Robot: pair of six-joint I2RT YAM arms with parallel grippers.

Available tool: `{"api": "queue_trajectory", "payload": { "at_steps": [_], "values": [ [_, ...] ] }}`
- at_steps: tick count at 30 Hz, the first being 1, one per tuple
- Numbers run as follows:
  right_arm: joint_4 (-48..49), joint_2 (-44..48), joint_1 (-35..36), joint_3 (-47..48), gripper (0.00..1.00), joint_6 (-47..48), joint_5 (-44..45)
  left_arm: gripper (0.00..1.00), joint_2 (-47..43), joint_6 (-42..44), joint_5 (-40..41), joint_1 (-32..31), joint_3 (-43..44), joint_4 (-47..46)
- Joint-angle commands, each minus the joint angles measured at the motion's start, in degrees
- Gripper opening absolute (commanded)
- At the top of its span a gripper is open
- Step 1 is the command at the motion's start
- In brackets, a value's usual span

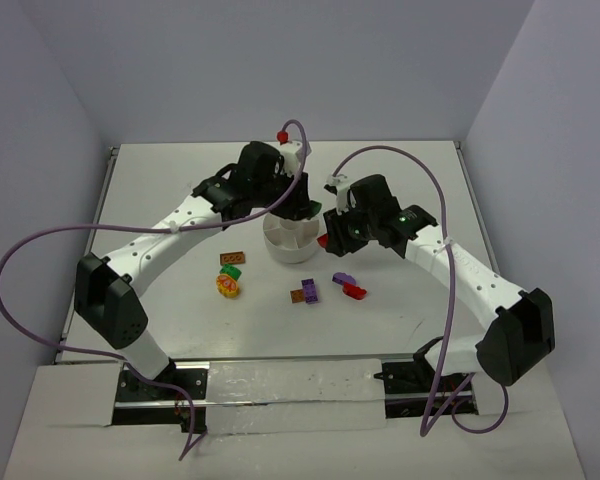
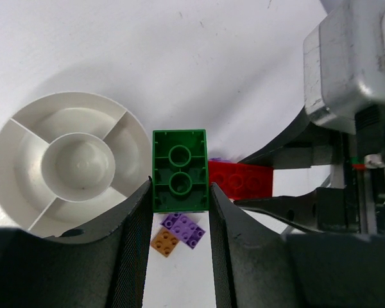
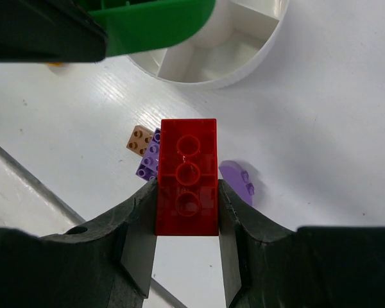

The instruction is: Sort the legos into containers by color

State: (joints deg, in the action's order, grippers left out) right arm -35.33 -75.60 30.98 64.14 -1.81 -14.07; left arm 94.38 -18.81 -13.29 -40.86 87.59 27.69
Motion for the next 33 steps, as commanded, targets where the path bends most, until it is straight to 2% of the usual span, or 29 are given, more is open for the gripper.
{"api": "queue_trajectory", "payload": {
  "at_steps": [1, 3, 7, 11, 13, 20, 24, 29, 33],
  "values": [
    [-0.3, 2.2, 0.0, 1.0, 0.0, 1.1, 2.0, 0.0, -3.5, 7.9, 5.8, 0.5, 3.2, 3.3],
    [-0.7, 3.2, -0.4, 1.0, 0.0, 1.2, 2.8, 0.0, -3.9, 13.7, 10.7, 0.9, 4.3, 6.9],
    [-1.6, 4.4, -1.8, 0.9, 0.0, 1.1, 2.8, 0.0, -6.3, 23.9, 12.8, 2.5, 2.7, 9.6],
    [-2.5, 4.7, -5.5, 1.4, 0.0, 1.2, 1.2, 0.07, -3.6, 41.1, 7.8, 2.3, 7.6, 22.1],
    [-2.8, 4.7, -7.4, 1.6, 0.0, 1.1, 0.4, 0.08, -2.5, 50.6, 8.5, 1.4, 9.3, 27.1],
    [-2.8, 5.1, -12.8, 2.5, 0.0, 1.1, -2.3, 0.08, -1.1, 75.1, 10.0, -0.6, 10.1, 32.5],
    [-3.1, 5.4, -16.1, 2.9, 0.0, 0.9, -4.4, 0.09, 4.5, 80.2, 10.7, -1.0, 16.7, 39.0],
    [-2.3, 6.3, -16.7, 2.0, 0.0, 0.9, -5.0, 0.15, 9.9, 83.3, 12.1, -1.5, 22.8, 40.5],
    [-2.2, 6.8, -16.7, 1.6, 0.0, 0.9, -5.5, 0.15, 13.5, 86.1, 12.9, -2.5, 25.2, 42.1]
  ]
}}
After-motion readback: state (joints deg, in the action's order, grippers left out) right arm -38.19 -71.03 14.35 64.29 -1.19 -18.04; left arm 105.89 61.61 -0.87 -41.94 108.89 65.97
